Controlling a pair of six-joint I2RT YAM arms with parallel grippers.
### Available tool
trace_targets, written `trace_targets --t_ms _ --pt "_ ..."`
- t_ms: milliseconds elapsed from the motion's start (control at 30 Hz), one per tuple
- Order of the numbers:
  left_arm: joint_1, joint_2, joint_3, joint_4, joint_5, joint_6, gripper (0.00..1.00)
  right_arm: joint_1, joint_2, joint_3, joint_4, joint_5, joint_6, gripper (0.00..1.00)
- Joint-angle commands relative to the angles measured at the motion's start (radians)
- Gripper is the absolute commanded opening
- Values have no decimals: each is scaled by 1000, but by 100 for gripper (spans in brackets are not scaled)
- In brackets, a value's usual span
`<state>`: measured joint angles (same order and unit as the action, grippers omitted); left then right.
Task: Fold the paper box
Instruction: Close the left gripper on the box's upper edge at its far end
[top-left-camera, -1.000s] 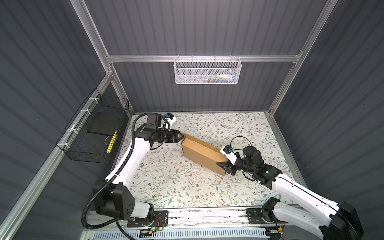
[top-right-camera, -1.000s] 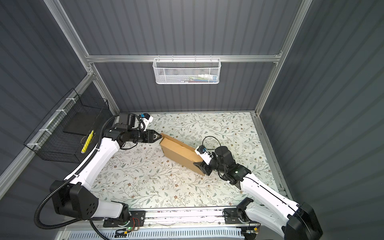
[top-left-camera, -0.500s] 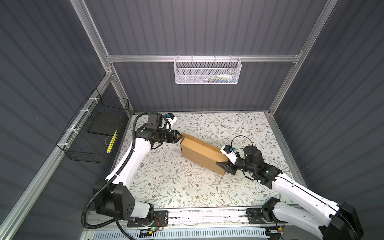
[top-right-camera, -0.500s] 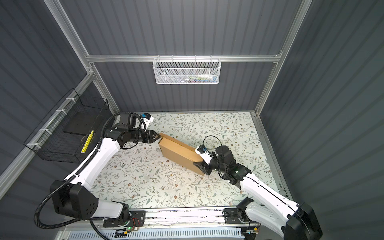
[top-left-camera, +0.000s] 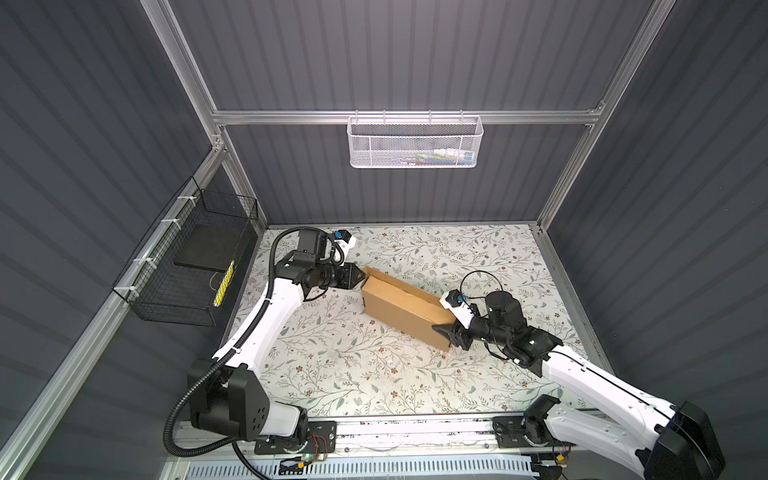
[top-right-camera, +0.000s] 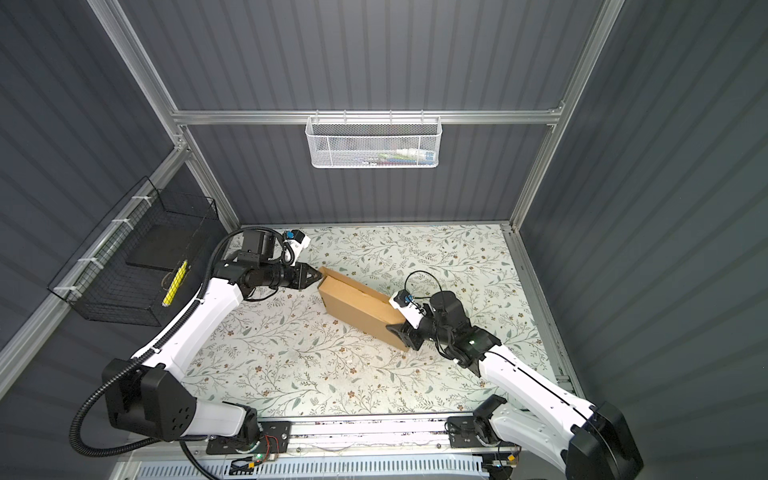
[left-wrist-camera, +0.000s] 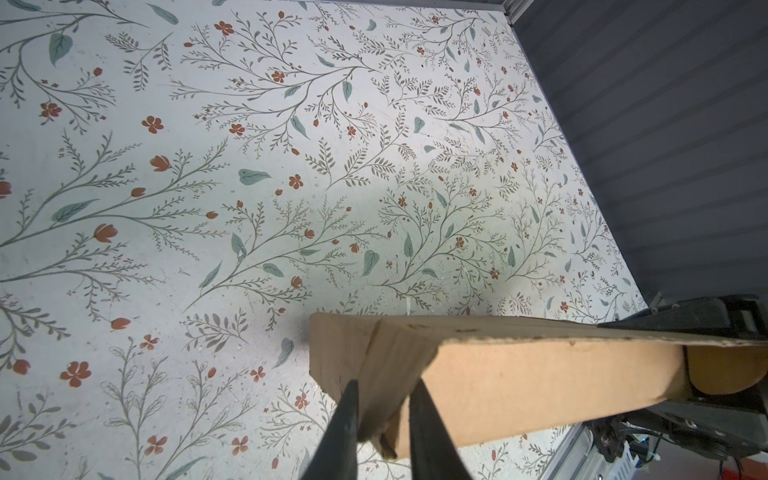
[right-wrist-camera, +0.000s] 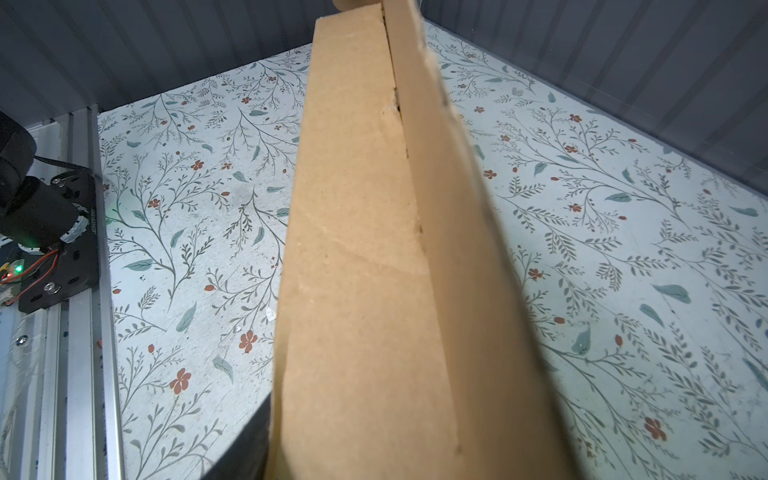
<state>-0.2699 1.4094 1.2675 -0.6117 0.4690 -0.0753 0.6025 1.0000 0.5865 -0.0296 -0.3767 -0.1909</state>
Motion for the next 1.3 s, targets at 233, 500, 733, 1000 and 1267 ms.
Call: trace_targets --t_ms 233,500,733,1000,1267 --pt "-6 -41 -26 45 76 -35 17 -3 12 13 30 6 -10 47" --pt "-8 -52 -56 70 82 -57 11 -2 12 12 31 6 -10 47" --pt "-15 -55 -72 96 92 -76 6 -3 14 13 30 6 -8 47" --pt "-20 -53 -86 125 116 -109 9 -2 22 13 31 5 -7 47" --pt "-23 -61 -97 145 130 -133 12 -3 29 15 33 4 -10 47"
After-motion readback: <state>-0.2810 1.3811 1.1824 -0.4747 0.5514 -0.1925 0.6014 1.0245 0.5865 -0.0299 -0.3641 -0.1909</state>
